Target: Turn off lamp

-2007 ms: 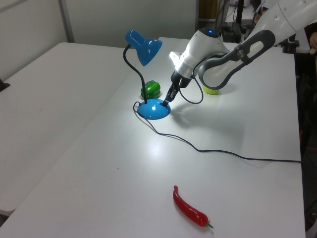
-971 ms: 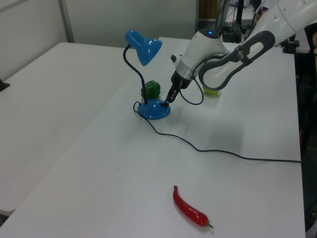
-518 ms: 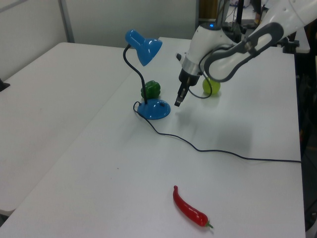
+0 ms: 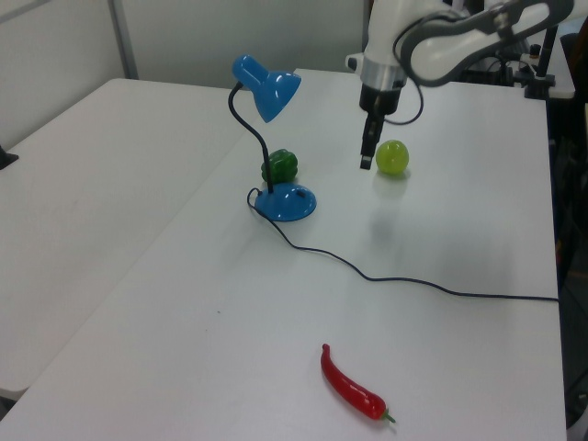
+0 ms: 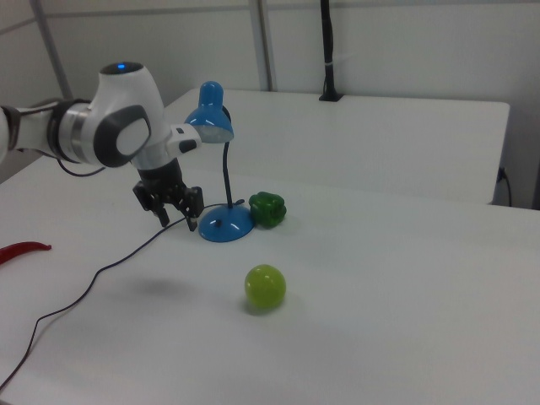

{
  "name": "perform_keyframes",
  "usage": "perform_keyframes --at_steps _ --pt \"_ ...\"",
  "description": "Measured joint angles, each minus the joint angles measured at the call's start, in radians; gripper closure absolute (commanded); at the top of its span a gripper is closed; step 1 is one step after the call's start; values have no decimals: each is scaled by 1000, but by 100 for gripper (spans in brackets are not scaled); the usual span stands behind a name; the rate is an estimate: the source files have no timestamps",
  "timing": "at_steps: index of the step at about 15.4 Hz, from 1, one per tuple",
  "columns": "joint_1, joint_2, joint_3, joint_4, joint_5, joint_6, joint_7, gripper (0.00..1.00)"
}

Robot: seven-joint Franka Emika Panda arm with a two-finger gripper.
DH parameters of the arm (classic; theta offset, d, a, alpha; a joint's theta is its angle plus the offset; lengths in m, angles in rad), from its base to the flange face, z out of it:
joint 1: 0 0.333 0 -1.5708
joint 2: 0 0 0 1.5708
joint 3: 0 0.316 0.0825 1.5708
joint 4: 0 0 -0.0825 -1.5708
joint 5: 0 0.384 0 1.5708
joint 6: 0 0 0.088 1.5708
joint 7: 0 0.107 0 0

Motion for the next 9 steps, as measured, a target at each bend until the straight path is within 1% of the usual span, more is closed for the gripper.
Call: perform_keyframes --at_steps 3,5,7,9 --pt "-9 -90 -1 10 0 -151 3 0" --pt "-16 -143 -2 36 0 -264 3 0" --pt "-20 -178 -2 72 0 -362 8 0" --pt "-24 -193 -2 117 0 -429 55 0"
